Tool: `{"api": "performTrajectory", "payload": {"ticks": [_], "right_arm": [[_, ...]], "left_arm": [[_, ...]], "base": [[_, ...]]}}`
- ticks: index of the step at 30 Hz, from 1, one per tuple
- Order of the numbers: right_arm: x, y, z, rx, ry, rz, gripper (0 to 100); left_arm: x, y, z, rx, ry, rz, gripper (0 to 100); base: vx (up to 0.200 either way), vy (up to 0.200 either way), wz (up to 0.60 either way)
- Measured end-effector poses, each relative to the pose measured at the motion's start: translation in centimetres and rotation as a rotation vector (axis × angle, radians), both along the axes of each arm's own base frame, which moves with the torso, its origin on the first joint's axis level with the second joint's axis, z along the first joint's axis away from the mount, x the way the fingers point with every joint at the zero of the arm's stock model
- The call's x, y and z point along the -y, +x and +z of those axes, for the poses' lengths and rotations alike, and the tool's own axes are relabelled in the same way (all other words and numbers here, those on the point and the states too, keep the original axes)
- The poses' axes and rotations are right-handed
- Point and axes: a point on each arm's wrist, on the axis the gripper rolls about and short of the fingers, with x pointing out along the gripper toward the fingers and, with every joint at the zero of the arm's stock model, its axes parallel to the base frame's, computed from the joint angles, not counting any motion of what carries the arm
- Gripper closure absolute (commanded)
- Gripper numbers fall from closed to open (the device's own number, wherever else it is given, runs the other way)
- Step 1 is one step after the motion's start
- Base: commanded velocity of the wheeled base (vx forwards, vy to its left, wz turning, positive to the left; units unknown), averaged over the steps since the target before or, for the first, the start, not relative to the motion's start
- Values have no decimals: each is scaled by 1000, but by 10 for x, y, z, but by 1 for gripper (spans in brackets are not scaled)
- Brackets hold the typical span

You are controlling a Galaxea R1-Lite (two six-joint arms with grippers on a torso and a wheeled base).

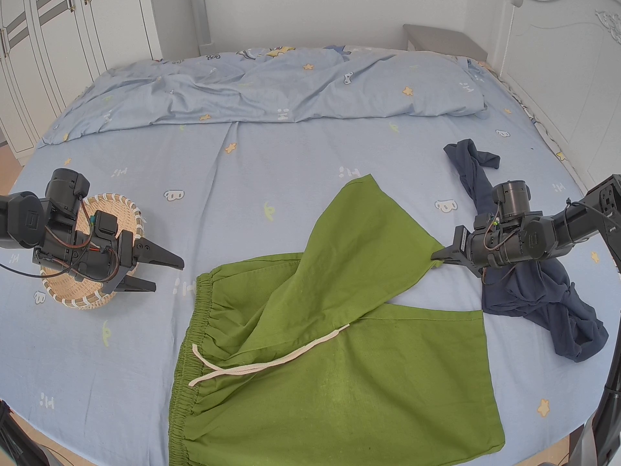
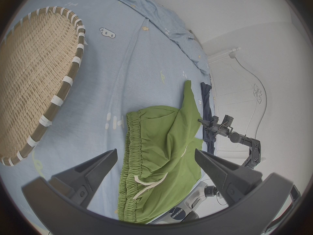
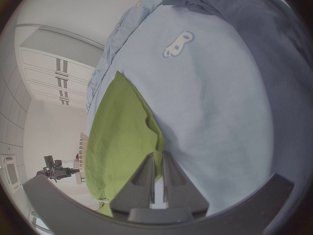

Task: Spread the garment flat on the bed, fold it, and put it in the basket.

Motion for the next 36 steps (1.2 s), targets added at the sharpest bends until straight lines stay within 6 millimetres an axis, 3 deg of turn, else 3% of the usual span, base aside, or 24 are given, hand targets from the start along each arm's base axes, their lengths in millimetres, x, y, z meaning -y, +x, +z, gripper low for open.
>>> {"api": "performTrajectory", "payload": {"ticks": [6,14,26,36], "right_arm": [[4,-16,2,-21,-9,-6,100],[16,-53,6,-46,-20,-32,100],[45,-104,-13,-31,-54,-76,100],[52,-126,-21,-3,-61,-96,100]], "left_arm": [[0,0,-1,-4,0,-1,0],[0,2,-4,-14,-1,-2,0],[0,6,-12,-37,-4,-3,0],[0,9,-16,-46,-5,-3,0]], "base": [[0,0,0],[0,0,0],[0,0,0],[0,0,0]]}}
